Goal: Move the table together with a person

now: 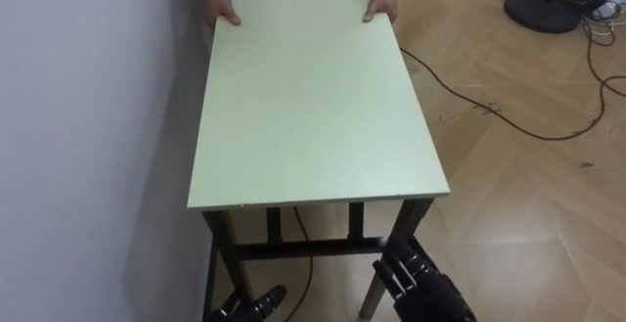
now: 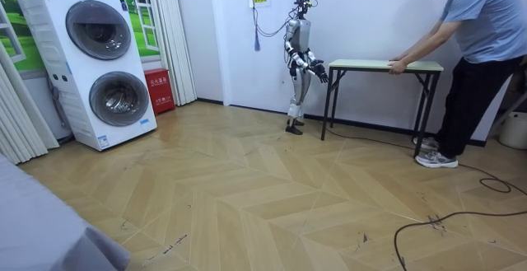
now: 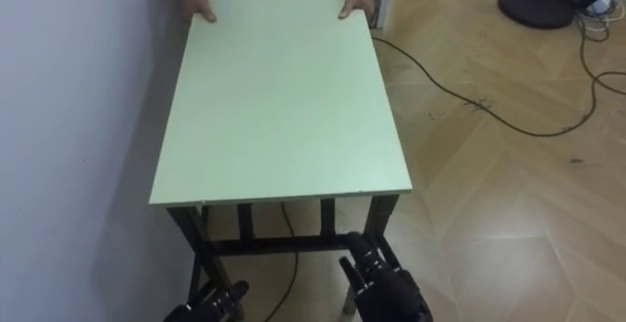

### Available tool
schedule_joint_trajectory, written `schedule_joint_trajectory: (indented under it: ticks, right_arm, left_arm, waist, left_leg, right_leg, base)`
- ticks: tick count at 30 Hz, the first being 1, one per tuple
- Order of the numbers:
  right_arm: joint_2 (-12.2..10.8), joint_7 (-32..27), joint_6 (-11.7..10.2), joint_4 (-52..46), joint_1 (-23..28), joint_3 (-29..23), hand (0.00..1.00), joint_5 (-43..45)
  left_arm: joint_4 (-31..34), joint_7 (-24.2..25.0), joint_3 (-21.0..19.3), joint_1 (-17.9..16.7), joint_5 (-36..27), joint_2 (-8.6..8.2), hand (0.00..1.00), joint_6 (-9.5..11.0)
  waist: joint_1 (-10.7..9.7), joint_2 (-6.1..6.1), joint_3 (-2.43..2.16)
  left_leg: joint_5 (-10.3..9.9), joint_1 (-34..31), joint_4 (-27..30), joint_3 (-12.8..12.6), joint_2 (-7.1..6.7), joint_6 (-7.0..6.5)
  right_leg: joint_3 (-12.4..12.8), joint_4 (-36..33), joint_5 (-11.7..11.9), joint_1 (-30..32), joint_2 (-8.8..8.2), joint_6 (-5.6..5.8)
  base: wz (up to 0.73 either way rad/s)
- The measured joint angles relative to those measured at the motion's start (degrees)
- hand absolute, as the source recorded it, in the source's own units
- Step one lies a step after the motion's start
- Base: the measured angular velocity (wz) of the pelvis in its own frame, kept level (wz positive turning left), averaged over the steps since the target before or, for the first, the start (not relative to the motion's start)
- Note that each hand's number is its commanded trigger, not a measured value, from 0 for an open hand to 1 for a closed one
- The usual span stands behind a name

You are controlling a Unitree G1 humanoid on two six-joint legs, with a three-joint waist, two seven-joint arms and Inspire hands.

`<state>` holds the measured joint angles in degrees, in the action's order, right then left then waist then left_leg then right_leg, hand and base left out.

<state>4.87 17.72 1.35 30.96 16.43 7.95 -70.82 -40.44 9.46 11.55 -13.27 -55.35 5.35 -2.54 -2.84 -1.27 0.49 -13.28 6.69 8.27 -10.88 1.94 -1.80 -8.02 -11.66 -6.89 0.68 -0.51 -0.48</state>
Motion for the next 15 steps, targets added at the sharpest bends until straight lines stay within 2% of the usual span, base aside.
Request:
schedule_joint_trajectory:
  ticks: [4, 7, 12, 15]
  right_arm:
    - [0.4, -0.1, 0.0, 4.9, 0.0, -0.4, 0.00, 4.1]
    - [1.0, 0.0, -0.1, 8.3, -0.2, -0.8, 0.00, 4.1]
    - [1.3, -0.8, -1.1, 13.5, -0.2, -5.9, 0.00, 5.4]
    - [1.4, -1.9, -1.6, 22.5, -2.0, -8.5, 0.00, 8.9]
  left_arm:
    - [-1.5, 0.0, 0.0, -0.3, 2.3, 0.65, 0.00, 0.0]
    - [-4.3, 0.0, -0.7, -0.1, 2.5, 1.18, 0.00, 0.5]
    - [-7.7, -1.0, -5.1, -0.7, 10.1, 1.65, 0.00, 1.9]
    - [-13.6, -2.3, -6.4, -0.5, 16.7, 2.32, 0.00, 2.6]
  waist:
    - [0.0, 0.19, 0.09]
    - [0.1, 0.41, 0.05]
    - [0.0, 0.79, -0.07]
    - [-0.1, 0.87, -0.14]
  left_leg:
    - [0.0, 0.0, 0.0, 0.1, 0.08, 0.02]
    - [0.0, 0.0, -0.1, 0.0, 0.08, 0.04]
    - [0.0, 0.0, -0.1, 0.1, 0.11, 0.07]
    - [-0.2, 0.9, -0.7, 0.1, 0.32, 0.29]
  right_leg:
    - [-0.1, 0.0, 0.0, 0.0, 0.07, 0.00]
    - [-0.2, 0.1, 0.0, -0.1, 0.09, 0.00]
    - [-0.3, 0.2, 0.0, -0.1, 0.14, 0.00]
    - [-0.1, 0.8, 0.0, -1.2, 0.46, 0.00]
  base:
    - [0.00]
    - [0.00]
    - [0.00]
    - [0.00]
